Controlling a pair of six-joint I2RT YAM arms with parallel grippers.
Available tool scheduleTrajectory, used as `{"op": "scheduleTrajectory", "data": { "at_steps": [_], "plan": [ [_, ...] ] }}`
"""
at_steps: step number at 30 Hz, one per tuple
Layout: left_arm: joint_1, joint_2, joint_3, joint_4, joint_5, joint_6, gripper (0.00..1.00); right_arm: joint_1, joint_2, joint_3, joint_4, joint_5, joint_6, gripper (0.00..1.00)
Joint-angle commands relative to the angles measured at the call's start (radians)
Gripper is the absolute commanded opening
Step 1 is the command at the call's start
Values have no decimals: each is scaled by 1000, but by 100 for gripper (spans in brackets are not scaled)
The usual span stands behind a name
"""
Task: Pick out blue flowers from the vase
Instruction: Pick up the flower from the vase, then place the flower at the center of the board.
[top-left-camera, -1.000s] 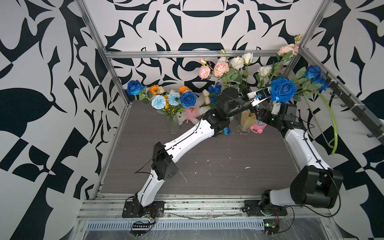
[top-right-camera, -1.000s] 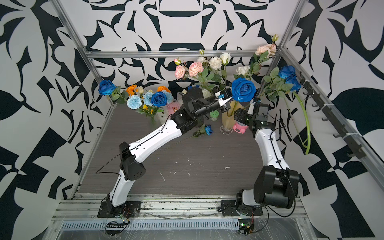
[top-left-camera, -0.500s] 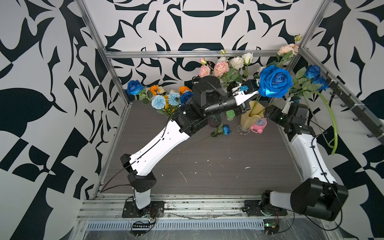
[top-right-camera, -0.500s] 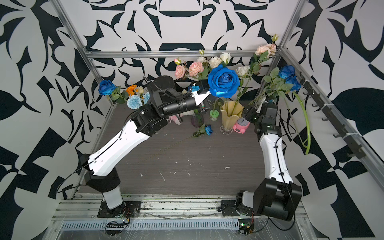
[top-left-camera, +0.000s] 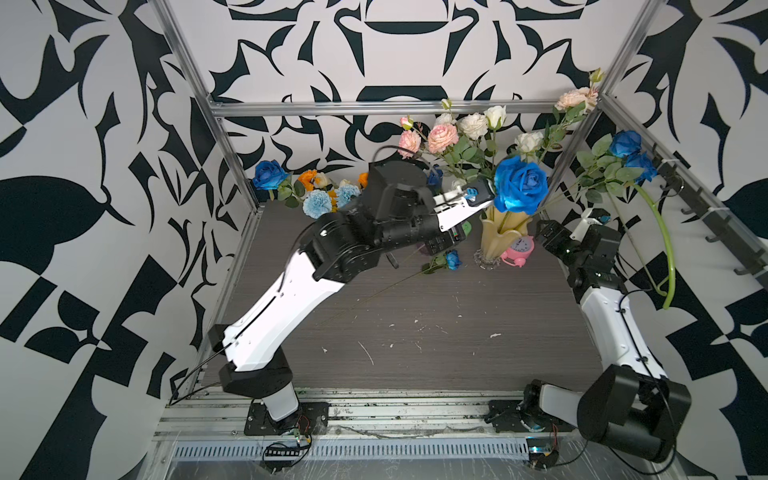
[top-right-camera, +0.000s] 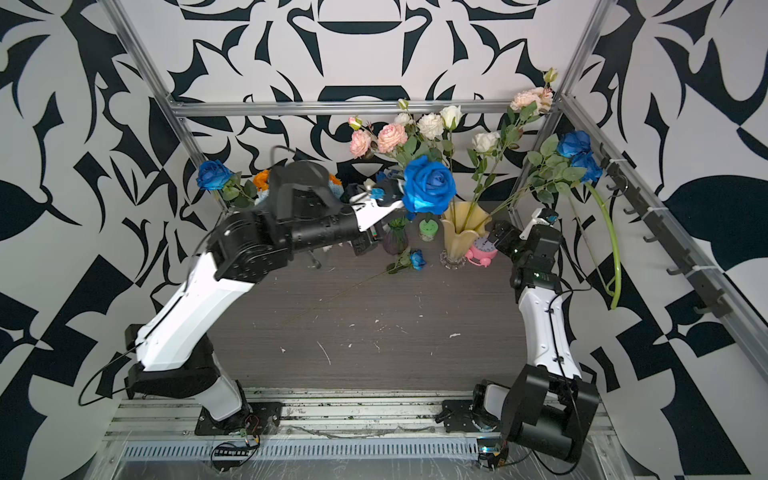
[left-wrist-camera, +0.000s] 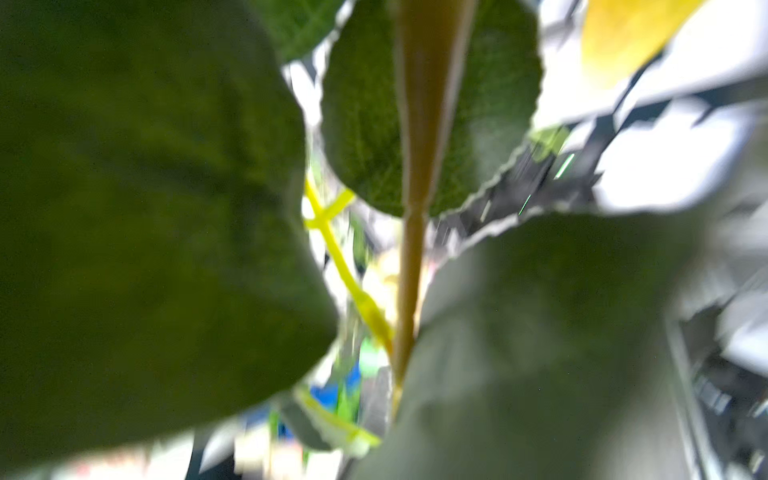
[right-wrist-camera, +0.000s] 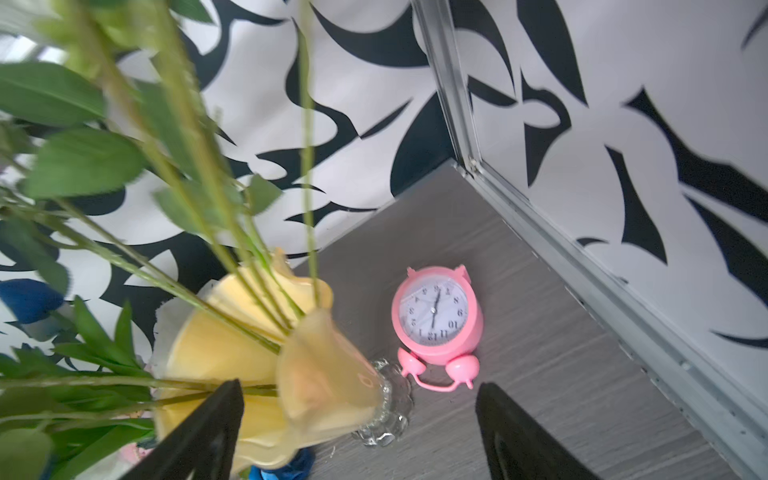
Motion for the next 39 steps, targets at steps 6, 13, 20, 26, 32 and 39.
{"op": "scheduleTrajectory", "data": {
  "at_steps": [6, 13, 20, 26, 32, 39],
  "plan": [
    [45, 250, -153, -148, -226, 11, 0, -30, -2, -58, 378, -109, -36, 89],
    [82, 370, -305, -65, -172, -55, 0, -73, 82, -77, 597, -135, -45, 89],
    [119, 436, -439, 35, -155, -91, 0, -91, 247, -80, 899, -181, -34, 90],
    [132, 456, -532, 164, -170, -77, 0, -103, 364, -46, 1068, -262, 17, 90],
    [133, 476, -571, 253, -221, -33, 0, -103, 408, -4, 1060, -271, 10, 89],
    [147, 507, -564, 285, -233, -1, 6, -118, 414, 23, 1003, -320, -26, 89]
  ]
}}
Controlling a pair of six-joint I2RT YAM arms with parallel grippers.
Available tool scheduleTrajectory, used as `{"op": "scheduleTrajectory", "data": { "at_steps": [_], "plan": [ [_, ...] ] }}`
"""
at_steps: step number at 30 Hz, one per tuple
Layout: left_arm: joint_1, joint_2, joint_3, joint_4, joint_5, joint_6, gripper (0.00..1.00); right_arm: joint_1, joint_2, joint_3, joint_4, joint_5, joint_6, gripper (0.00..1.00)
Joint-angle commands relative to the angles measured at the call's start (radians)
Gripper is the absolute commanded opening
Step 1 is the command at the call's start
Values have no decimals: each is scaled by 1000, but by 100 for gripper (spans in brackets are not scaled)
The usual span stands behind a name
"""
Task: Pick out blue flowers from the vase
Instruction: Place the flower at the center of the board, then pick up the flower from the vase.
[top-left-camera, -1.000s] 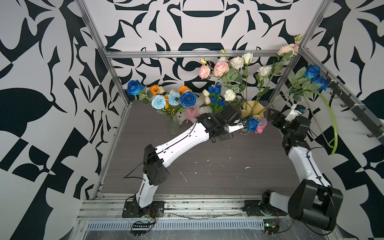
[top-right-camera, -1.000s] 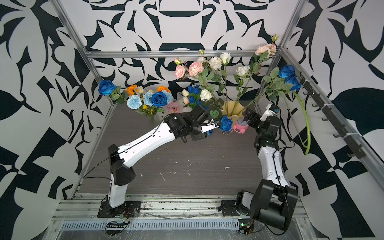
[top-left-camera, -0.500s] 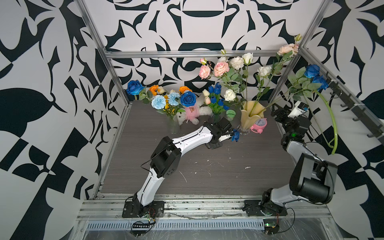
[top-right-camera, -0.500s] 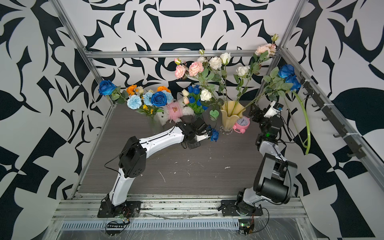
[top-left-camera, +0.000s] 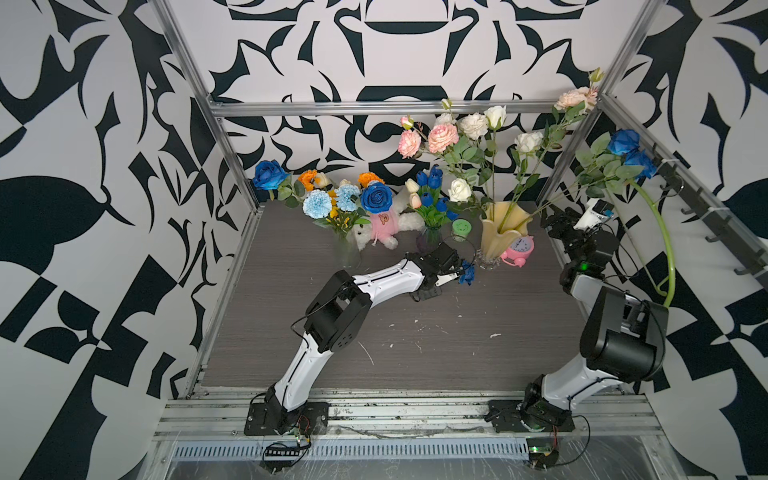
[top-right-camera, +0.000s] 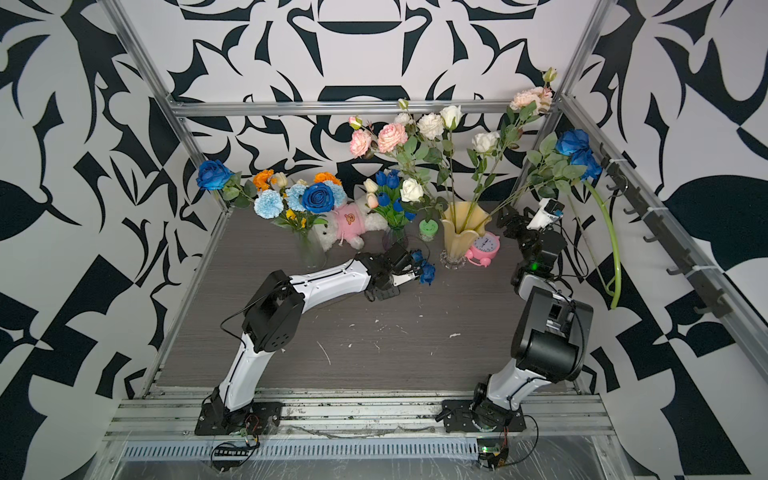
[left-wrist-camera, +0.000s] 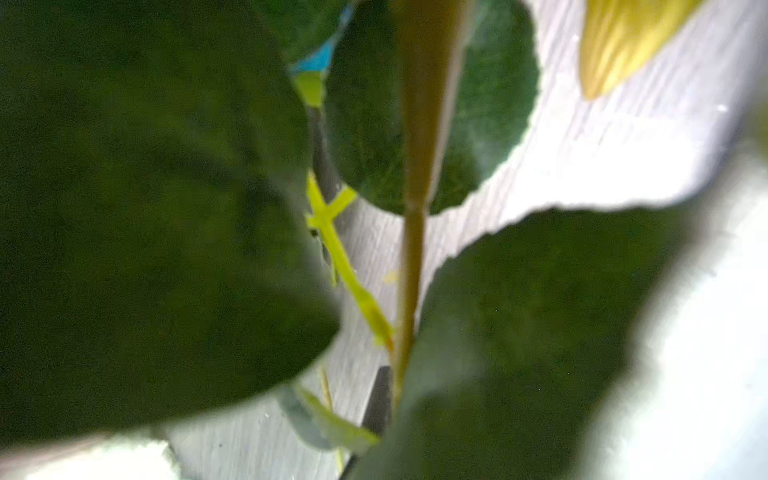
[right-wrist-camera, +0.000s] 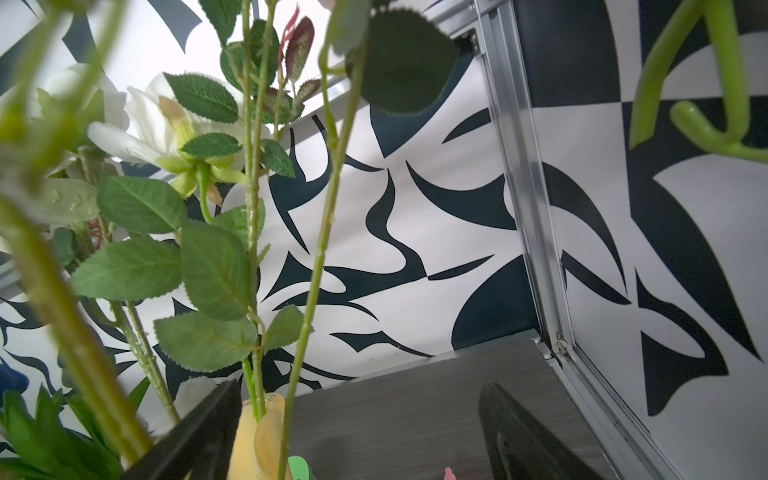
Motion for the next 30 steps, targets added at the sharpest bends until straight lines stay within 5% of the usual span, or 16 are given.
{"op": "scheduleTrajectory", "data": {
  "at_steps": [1, 9, 20, 30],
  "plan": [
    [13, 30, 3, 27, -11, 19, 13, -11, -15, 50, 32, -58, -33, 89],
    [13, 14, 15, 23, -14, 19, 43, -26, 62, 139, 39, -176, -14, 89],
    [-19, -163, 113, 26, 99, 32, 53, -24, 137, 207, 90, -256, 69, 88],
    [-57, -146, 403, 25, 165, 66, 60, 2, 170, 214, 196, -351, 177, 87]
  ]
}}
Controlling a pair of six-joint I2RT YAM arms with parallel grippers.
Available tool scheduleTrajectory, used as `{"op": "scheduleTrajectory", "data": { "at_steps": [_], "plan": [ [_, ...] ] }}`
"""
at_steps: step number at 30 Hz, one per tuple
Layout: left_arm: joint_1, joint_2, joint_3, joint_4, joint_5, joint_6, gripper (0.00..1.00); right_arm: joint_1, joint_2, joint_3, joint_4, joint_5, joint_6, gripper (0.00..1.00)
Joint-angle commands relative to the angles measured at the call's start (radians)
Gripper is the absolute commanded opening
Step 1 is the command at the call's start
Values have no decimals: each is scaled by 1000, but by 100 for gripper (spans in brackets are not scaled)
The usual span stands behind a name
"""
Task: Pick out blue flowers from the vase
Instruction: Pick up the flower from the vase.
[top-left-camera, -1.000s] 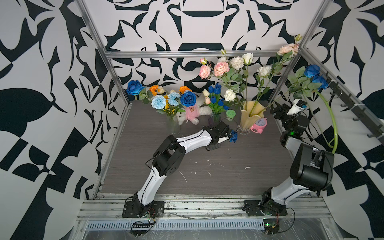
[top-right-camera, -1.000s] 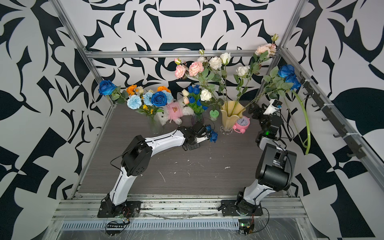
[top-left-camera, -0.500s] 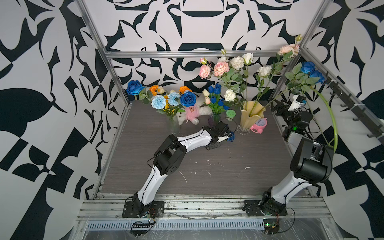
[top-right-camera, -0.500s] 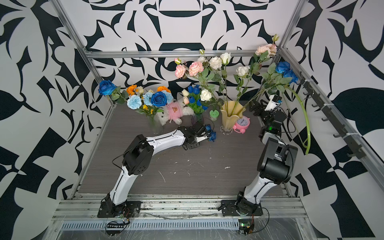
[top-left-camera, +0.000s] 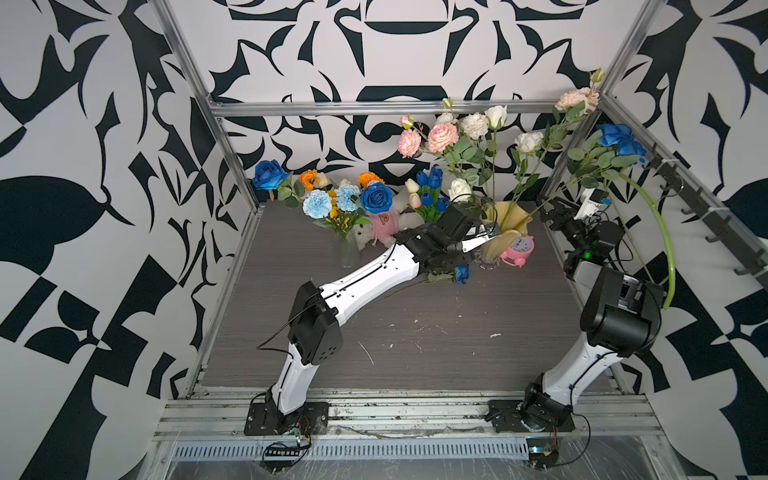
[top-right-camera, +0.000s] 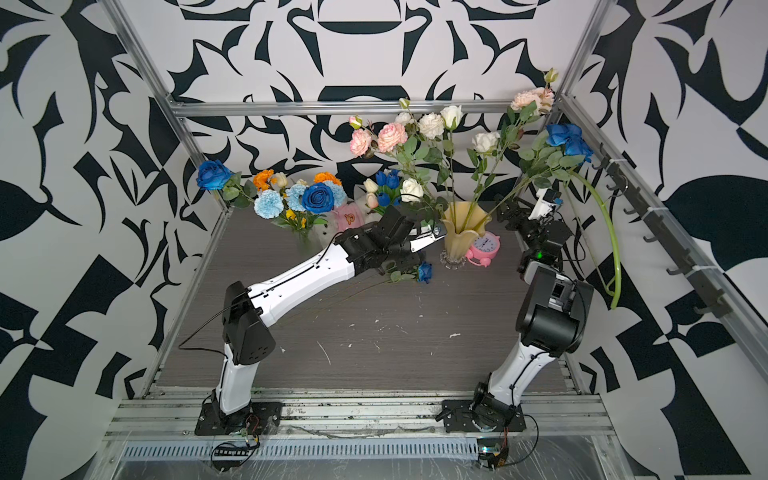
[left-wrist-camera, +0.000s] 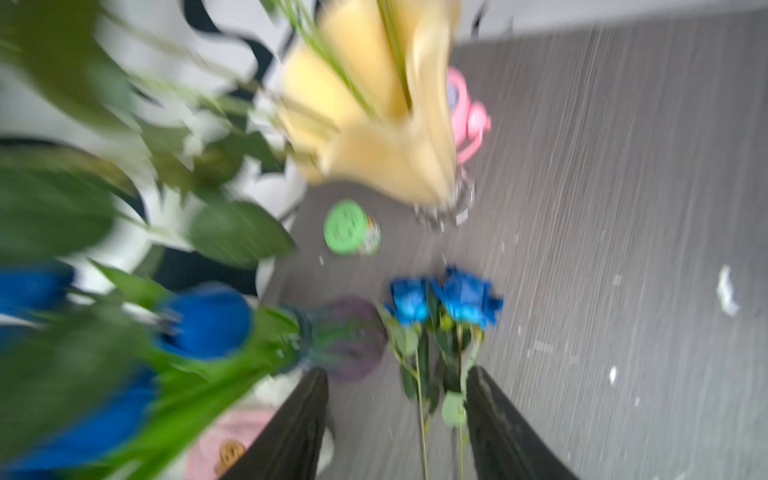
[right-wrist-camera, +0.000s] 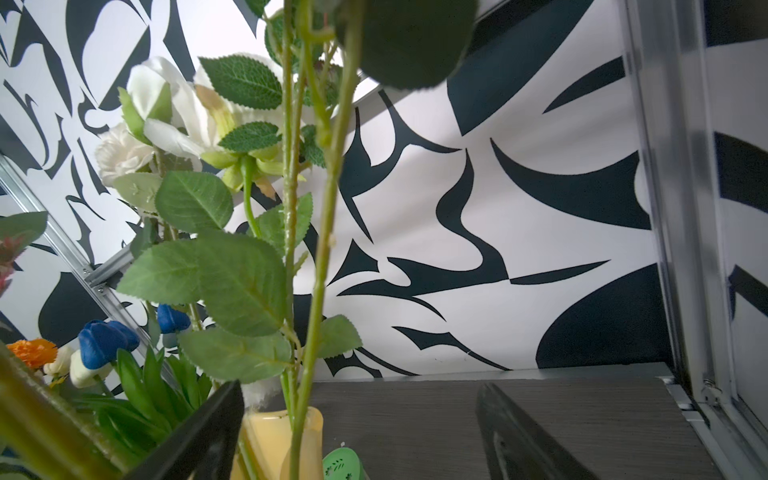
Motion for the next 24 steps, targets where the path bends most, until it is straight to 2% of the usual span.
{"op": "scheduleTrajectory", "data": {
  "at_steps": [1, 7, 10, 12, 17, 21, 24],
  "plan": [
    [4, 42, 113, -15, 38, 17, 62, 26, -41, 18, 76, -50, 15, 87],
    [4, 193, 407, -67, 47, 39, 73, 67, -74, -26, 60, -39, -16, 87],
    [2, 204, 417, -2, 74, 38, 82, 81, -91, -48, 66, -33, -17, 87],
    [1, 208, 421, 30, 88, 39, 84, 90, -101, -61, 72, -31, -17, 87],
    [1, 242, 466, 83, 96, 40, 84, 122, -130, -71, 48, -25, -41, 87],
    [0, 264, 481, 148, 109, 33, 84, 155, -169, -79, -31, -6, -112, 86],
    [1, 277, 497, 188, 125, 22, 88, 160, -191, -87, -64, 6, -133, 86]
  ]
}}
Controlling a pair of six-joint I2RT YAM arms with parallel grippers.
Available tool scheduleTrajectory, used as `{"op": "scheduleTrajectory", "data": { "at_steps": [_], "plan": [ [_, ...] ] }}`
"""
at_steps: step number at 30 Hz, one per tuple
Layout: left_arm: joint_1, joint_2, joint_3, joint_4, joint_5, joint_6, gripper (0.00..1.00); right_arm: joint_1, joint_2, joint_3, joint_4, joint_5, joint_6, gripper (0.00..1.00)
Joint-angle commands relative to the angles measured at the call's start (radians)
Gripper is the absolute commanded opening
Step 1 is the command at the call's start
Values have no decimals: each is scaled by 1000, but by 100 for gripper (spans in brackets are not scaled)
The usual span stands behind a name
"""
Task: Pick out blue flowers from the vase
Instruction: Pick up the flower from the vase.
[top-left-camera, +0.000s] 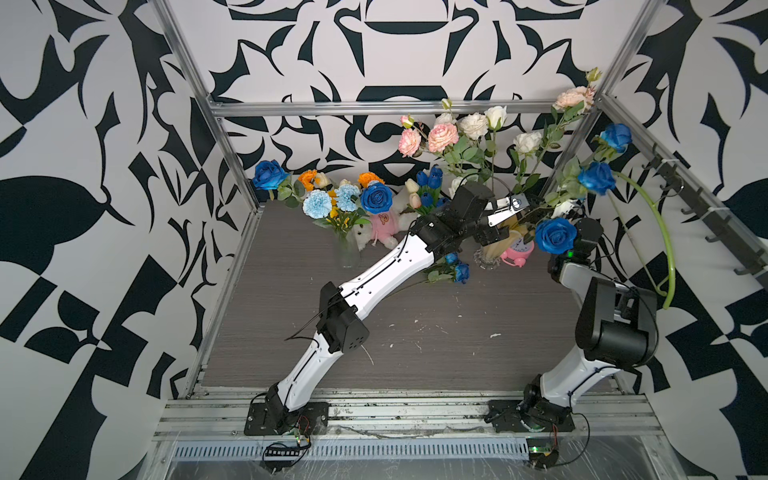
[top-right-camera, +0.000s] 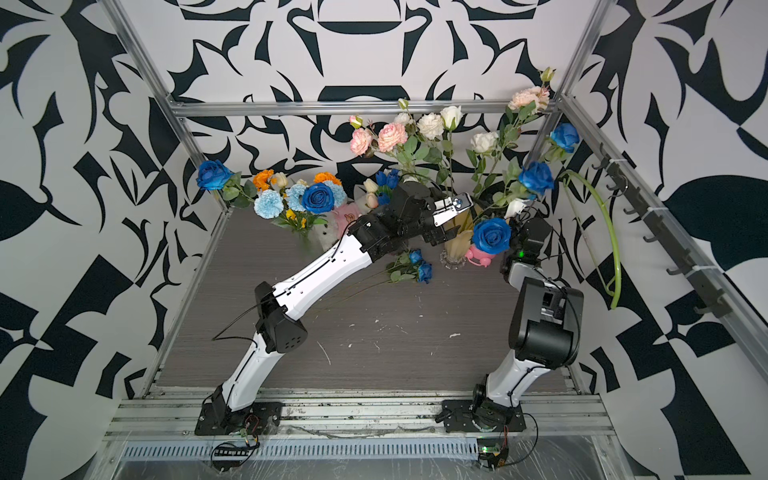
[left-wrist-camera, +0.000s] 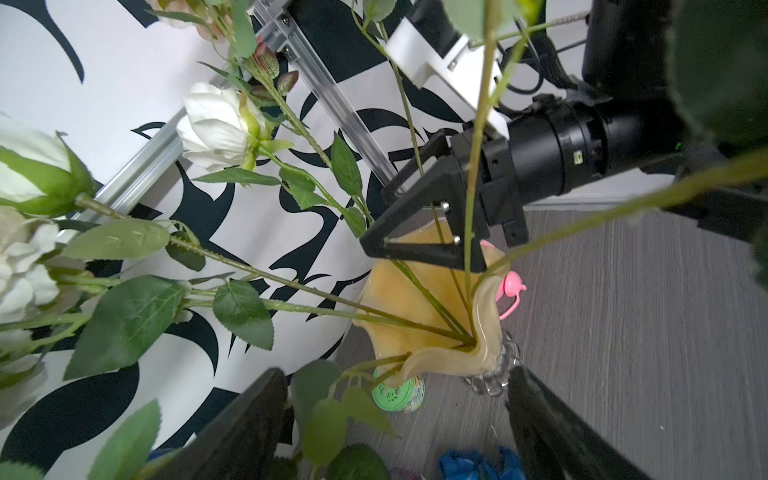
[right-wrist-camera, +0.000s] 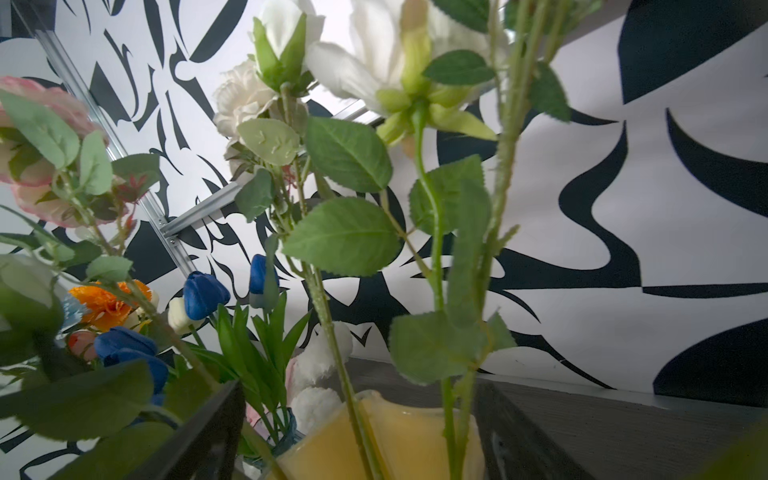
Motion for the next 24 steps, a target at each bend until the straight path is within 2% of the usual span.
{"op": "scheduleTrajectory", "data": {
  "at_steps": [1, 6, 15, 20, 24],
  "plan": [
    [0, 27, 52, 88, 43, -21, 88, 10, -53, -1, -9, 15, -51, 86],
    [-6, 16, 19, 88, 91, -40, 78, 14, -93, -6, -42, 18, -66, 86],
    [-12, -107, -199, 152, 104, -57, 63, 24, -115, 25, -112, 35, -100, 86],
    [-12, -74, -149, 187, 72, -54, 62, 32, -124, 23, -125, 31, -104, 86],
    [-16, -64, -128, 219, 65, -63, 46, 33, -139, 17, -152, 30, -123, 86]
  ]
}}
